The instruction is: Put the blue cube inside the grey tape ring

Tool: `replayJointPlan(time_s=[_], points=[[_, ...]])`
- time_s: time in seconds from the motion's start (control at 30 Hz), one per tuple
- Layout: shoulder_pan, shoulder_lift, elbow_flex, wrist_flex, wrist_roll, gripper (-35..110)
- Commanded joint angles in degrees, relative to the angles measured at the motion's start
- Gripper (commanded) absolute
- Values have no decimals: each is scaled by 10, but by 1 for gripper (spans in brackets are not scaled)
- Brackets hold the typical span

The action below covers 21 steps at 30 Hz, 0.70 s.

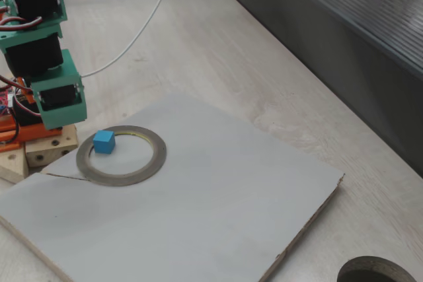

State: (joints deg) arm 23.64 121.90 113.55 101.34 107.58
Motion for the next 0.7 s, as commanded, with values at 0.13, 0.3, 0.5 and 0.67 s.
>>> replayJointPlan(time_s=[0.13,0.3,0.5,0.67], points=[[0,6,-3,8,9,1],[4,6,-3,8,9,1],[4,6,-3,8,8,1],[4,6,-3,8,8,1]])
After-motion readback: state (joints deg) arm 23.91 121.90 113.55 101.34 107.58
